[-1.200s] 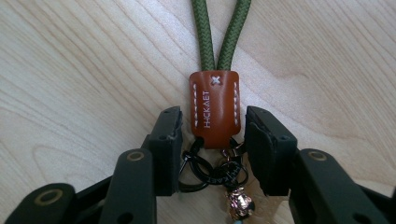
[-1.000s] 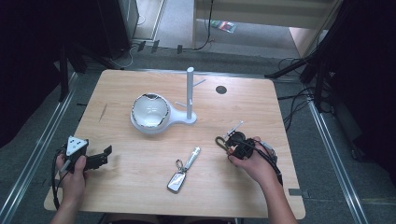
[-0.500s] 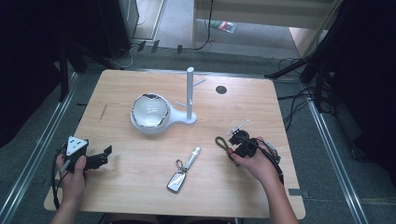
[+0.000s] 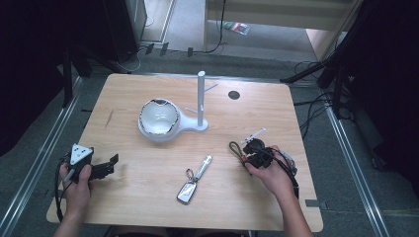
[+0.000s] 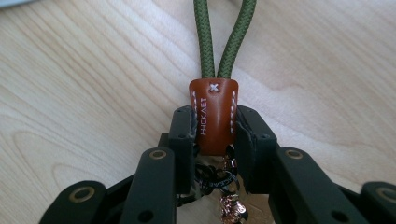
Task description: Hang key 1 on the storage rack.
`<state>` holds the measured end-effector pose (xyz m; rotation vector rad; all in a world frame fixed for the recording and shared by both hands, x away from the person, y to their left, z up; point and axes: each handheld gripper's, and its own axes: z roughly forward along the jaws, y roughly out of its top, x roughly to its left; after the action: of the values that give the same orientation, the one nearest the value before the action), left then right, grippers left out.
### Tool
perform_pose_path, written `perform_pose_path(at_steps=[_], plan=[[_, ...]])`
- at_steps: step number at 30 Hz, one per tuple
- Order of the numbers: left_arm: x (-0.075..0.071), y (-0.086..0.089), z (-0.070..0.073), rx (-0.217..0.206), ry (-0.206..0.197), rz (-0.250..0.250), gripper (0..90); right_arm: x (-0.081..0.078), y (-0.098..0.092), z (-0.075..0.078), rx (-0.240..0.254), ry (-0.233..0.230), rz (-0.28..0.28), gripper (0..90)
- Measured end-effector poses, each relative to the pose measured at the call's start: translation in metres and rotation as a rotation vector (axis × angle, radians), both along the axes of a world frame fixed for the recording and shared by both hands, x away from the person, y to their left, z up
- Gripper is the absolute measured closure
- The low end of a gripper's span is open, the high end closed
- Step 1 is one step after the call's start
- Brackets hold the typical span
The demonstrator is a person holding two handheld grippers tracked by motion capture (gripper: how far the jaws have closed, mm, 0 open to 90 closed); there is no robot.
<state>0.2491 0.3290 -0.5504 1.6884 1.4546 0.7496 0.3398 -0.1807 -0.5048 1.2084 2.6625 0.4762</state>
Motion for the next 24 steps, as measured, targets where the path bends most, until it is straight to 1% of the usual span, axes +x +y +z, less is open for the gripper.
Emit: perform_pose_path(at_steps=[5, 8, 12, 17, 21, 22, 24], plan=[[0.000, 0.000, 0.000, 0.000, 0.000, 0.000, 6.9, -0.002, -0.002, 0.007, 0.043, -0.054, -0.018, 70.7], [0.000, 0.000, 0.000, 0.001, 0.000, 0.000, 6.9, -0.002, -0.002, 0.011, 0.080, -0.082, -0.023, 70.7], [0.000, 0.000, 0.000, 0.001, 0.000, -0.001, 6.9, -0.003, -0.003, 0.016, 0.118, -0.126, -0.043, 70.8], [0.000, 0.000, 0.000, 0.001, 0.001, -0.001, 6.9, -0.004, -0.005, 0.021, 0.160, -0.179, -0.059, 70.8], [0.000, 0.000, 0.000, 0.002, 0.001, -0.001, 6.9, -0.005, -0.005, 0.025, 0.191, -0.210, -0.068, 70.8], [0.000, 0.000, 0.000, 0.001, 0.001, -0.001, 6.9, -0.005, -0.005, 0.025, 0.196, -0.226, -0.063, 70.8], [0.000, 0.000, 0.000, 0.001, 0.001, -0.001, 6.9, -0.006, -0.005, 0.027, 0.207, -0.250, -0.073, 70.8]])
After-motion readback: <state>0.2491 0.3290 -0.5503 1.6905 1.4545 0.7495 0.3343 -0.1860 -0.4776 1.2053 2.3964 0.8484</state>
